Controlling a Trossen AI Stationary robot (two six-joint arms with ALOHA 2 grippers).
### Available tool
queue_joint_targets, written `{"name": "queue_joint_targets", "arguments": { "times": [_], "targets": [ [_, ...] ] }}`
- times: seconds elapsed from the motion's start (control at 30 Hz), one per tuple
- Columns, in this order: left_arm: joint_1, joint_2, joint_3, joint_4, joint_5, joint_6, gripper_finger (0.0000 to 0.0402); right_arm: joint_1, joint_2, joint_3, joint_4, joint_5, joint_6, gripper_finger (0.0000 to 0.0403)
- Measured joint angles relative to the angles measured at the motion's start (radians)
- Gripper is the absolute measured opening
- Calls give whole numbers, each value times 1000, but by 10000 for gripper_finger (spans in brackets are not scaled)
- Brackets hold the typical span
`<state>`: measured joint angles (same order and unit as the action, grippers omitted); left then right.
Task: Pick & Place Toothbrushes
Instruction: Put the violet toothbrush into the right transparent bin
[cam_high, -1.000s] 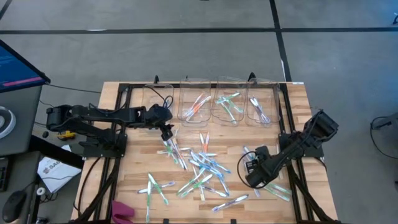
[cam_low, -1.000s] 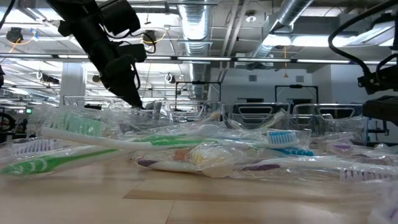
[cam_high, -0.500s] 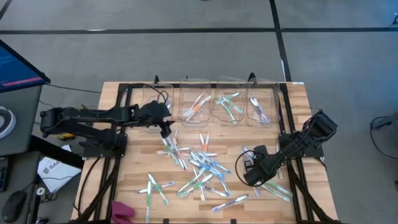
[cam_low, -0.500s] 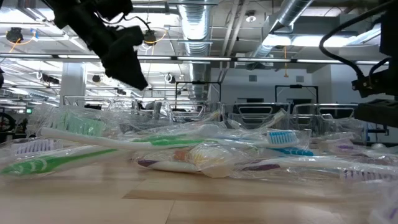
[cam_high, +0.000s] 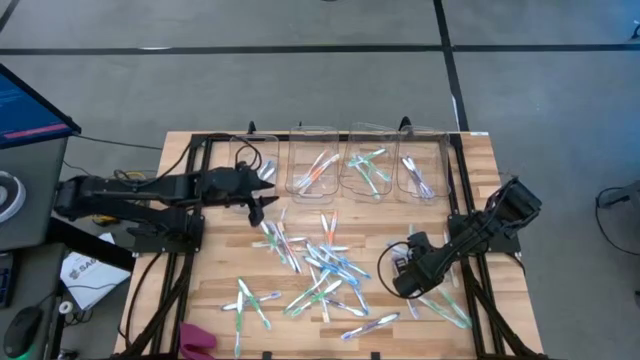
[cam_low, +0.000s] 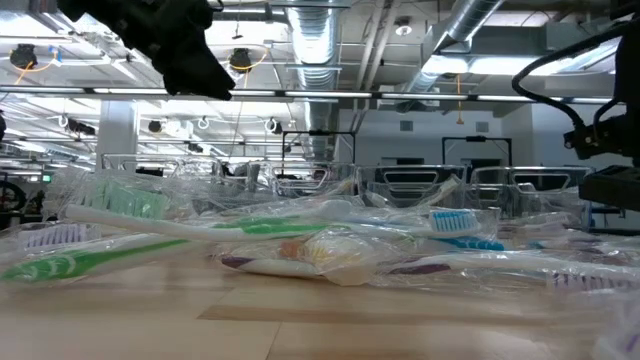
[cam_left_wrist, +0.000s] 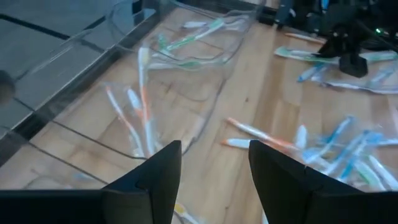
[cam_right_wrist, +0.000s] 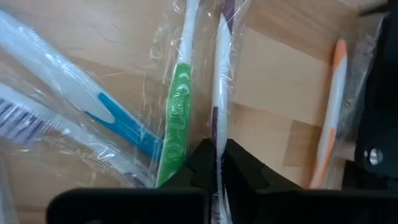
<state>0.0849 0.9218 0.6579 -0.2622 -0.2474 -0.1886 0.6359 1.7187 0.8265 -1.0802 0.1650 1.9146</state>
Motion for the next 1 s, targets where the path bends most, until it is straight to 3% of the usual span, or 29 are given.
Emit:
{"name": "queue_joint_targets", "arguments": {
  "times": [0.3, 0.5, 0.73, 1.0],
  "targets": [
    [-84, 10, -1, 5, 0, -3, 181, 40, -1, 4, -19, 17, -29, 9],
    [-138, 10, -6, 32, -1, -23, 181, 65, -1, 83, -132, 28, -61, 13],
    [-177, 10, -103, 181, -3, -26, 181, 95, -2, 253, -276, 192, -93, 9],
    [-212, 8, -172, 235, -2, -33, 181, 129, -3, 378, -405, 320, -164, 10]
  ]
}}
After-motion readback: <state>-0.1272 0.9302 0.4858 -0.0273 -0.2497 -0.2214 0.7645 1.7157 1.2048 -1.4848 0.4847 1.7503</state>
